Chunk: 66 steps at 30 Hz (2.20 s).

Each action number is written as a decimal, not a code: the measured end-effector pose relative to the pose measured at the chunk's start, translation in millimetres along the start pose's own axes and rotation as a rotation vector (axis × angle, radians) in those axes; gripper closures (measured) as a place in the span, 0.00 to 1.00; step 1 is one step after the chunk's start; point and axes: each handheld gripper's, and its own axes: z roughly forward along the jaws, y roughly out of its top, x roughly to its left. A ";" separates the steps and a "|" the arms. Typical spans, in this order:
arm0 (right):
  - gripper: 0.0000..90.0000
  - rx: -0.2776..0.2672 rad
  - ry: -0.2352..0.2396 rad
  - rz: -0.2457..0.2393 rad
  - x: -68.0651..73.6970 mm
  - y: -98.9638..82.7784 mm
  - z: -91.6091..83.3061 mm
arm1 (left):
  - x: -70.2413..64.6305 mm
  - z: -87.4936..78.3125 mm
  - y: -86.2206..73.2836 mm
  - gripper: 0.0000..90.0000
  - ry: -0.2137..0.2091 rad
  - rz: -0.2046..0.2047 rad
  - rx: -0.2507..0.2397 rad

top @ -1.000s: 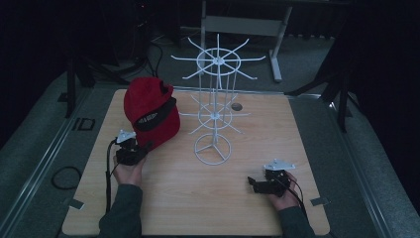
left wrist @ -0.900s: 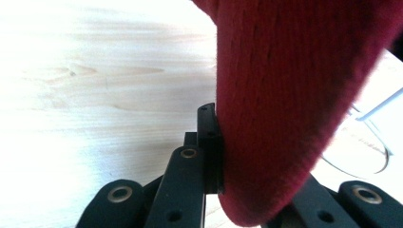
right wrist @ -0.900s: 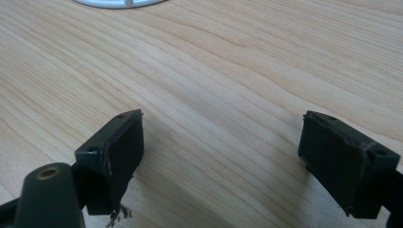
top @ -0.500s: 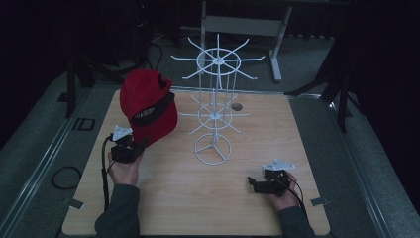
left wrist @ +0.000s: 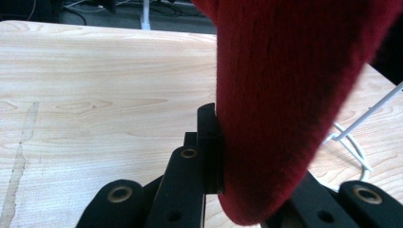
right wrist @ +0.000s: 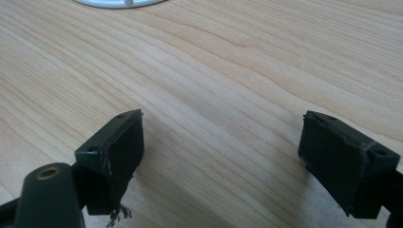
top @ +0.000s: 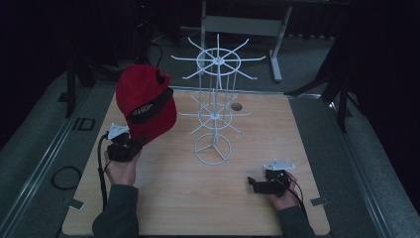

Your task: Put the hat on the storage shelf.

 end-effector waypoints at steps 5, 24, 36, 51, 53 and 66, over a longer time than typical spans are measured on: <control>0.17 0.000 0.000 0.001 0.0 0.0 0.0 | -2.9 -4.1 3.0 0.96 -0.004 0.008 -0.014; 0.17 0.001 0.002 0.001 0.0 0.1 0.1 | -10.9 -17.4 12.5 0.96 -0.016 0.019 -0.049; 0.17 -0.001 0.001 0.001 0.0 0.1 0.1 | -15.6 -22.6 17.4 0.96 -0.026 0.022 -0.059; 0.17 -0.001 0.001 -0.001 -0.2 0.1 0.1 | -18.9 -26.3 27.5 0.96 -0.031 0.036 -0.081; 0.17 -0.001 0.002 -0.001 -0.2 0.1 0.1 | -18.7 -27.4 28.6 0.96 -0.030 0.038 -0.084; 0.17 0.000 0.002 -0.001 -0.2 0.1 0.1 | -23.9 -34.1 38.9 0.96 -0.041 0.044 -0.107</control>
